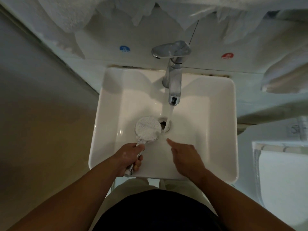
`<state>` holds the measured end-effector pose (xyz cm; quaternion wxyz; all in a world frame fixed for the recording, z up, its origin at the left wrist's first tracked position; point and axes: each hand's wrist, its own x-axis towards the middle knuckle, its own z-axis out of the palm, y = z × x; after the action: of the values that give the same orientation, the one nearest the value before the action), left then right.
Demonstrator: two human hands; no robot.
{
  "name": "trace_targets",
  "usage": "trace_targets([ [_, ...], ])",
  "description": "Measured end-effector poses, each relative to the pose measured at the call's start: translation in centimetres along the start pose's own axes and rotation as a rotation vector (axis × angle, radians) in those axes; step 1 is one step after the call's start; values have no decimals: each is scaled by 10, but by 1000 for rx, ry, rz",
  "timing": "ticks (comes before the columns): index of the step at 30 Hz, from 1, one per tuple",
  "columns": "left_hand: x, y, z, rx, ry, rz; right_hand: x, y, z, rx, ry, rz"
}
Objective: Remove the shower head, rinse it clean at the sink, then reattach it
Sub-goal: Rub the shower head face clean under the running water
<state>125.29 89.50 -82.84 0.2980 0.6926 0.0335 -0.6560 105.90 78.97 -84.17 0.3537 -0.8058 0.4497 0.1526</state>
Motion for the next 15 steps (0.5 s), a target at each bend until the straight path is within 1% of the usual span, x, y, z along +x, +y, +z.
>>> trace_targets([
  [1, 0, 1, 0, -2, 1, -1, 3, 6, -2, 21, 35, 11],
  [2, -1, 0, 1, 0, 3, -5, 2, 6, -2, 17, 20, -3],
  [4, 0, 1, 1, 17, -2, -12, -4, 2, -2, -16, -61, -47],
  [5, -1, 1, 2, 24, -6, -13, -4, 2, -3, -17, -51, -54],
  [7, 0, 1, 3, 36, -12, -17, 2, 11, -8, -10, 22, -26],
  [8, 0, 1, 4, 45, -15, -22, 3, 12, -9, -30, 11, -20],
  [10, 2, 0, 4, 72, -24, -32, -2, 8, -5, -103, -105, -43],
  [11, 3, 0, 4, 83, -28, -34, -5, 8, -4, -108, -123, -53],
  [14, 4, 1, 7, 104, -24, -33, 3, 23, -11, -57, -9, -6],
  [15, 4, 2, 7, 110, -18, -37, 4, 26, -10, -54, -22, -16],
])
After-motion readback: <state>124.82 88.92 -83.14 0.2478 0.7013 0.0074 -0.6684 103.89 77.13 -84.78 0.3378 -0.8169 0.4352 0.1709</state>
